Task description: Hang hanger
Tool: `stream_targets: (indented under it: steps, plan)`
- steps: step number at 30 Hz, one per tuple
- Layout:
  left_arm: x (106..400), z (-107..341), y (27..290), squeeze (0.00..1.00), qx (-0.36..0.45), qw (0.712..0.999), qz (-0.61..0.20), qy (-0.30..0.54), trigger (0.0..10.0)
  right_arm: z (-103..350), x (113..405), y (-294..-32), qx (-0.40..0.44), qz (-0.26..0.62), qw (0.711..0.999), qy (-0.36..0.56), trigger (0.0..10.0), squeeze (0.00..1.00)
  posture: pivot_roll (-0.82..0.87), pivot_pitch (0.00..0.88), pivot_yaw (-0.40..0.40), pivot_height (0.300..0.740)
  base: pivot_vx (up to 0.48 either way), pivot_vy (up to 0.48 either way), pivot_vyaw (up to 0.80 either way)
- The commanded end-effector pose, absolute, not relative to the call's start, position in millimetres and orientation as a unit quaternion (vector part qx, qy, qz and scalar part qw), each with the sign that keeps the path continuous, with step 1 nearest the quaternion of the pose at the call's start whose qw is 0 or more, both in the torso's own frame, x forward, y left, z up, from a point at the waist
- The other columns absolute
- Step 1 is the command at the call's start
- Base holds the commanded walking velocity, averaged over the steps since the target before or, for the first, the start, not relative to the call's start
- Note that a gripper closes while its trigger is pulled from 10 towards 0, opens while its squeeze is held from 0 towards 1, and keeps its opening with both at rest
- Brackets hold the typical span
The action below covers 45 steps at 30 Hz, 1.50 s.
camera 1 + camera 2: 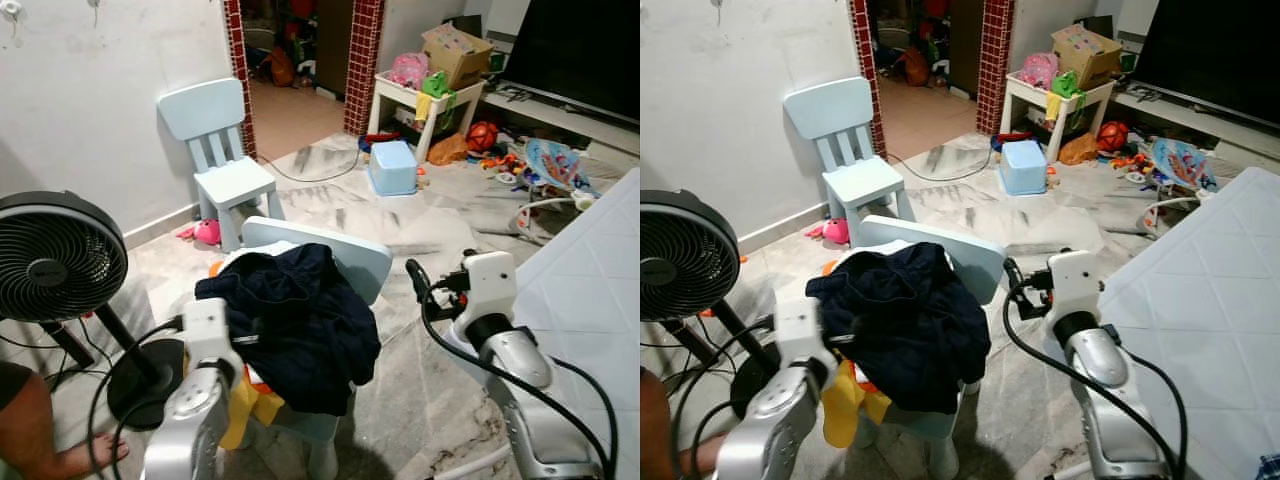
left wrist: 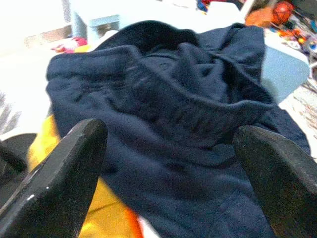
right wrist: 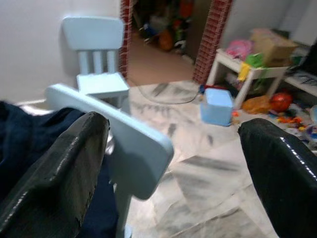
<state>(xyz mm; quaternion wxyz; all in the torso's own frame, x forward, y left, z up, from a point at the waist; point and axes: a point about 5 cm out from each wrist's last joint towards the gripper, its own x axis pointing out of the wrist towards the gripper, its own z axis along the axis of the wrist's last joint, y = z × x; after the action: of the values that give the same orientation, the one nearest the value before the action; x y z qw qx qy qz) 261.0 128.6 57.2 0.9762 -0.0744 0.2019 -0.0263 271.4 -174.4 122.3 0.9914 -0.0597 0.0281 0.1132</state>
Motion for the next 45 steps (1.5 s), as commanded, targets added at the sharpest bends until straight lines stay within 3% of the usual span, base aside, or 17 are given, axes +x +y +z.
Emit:
stream_targets:
  steps: [1,7,13,35,36,37,38,45]
  plan:
    - [266.0,59.1,126.0,0.00,-0.070,0.977,-0.033,0.199,10.0,129.6,267.0,-170.2,-0.050,0.144,0.988,0.027,10.0,0.00,-0.13,0.009,-0.035,0.740,0.000,0.000,0.00]
    - [281.0,54.9,122.3,0.00,-0.067,0.976,-0.041,0.204,10.0,137.7,234.1,-168.6,-0.073,0.248,0.965,0.054,10.0,0.00,-0.21,0.040,-0.031,0.740,0.000,0.000,0.00]
    - [287.2,47.6,117.0,0.00,-0.064,0.974,-0.045,0.214,10.0,137.0,219.7,-175.7,-0.088,0.265,0.957,0.077,10.0,0.00,-0.25,0.051,-0.029,0.740,0.000,0.000,0.00]
    - [310.2,33.0,113.3,0.00,-0.029,0.972,-0.037,0.231,10.0,138.8,225.0,-156.6,-0.098,0.284,0.951,0.077,10.0,0.00,-0.26,0.048,-0.032,0.740,0.000,0.000,0.00]
    - [310.3,32.8,113.4,0.00,-0.033,0.972,-0.037,0.231,7.3,138.9,225.0,-156.4,-0.098,0.284,0.951,0.076,10.0,0.00,-0.26,0.048,-0.032,0.740,0.000,0.000,0.00]
    - [311.2,32.7,114.0,0.00,-0.036,0.972,-0.036,0.230,2.9,138.7,224.8,-155.9,-0.099,0.283,0.951,0.076,10.0,0.00,-0.26,0.046,-0.030,0.740,0.000,0.000,0.00]
    - [311.7,32.7,114.5,0.00,-0.037,0.972,-0.036,0.229,0.0,138.7,224.5,-155.5,-0.101,0.283,0.951,0.075,10.0,0.00,-0.26,0.045,-0.030,0.740,0.000,0.000,0.00]
    - [315.8,31.1,119.2,0.00,-0.034,0.971,-0.030,0.234,0.0,137.1,224.2,-151.0,-0.097,0.291,0.949,0.076,10.0,0.00,-0.26,0.041,-0.027,0.740,0.000,0.000,0.00]
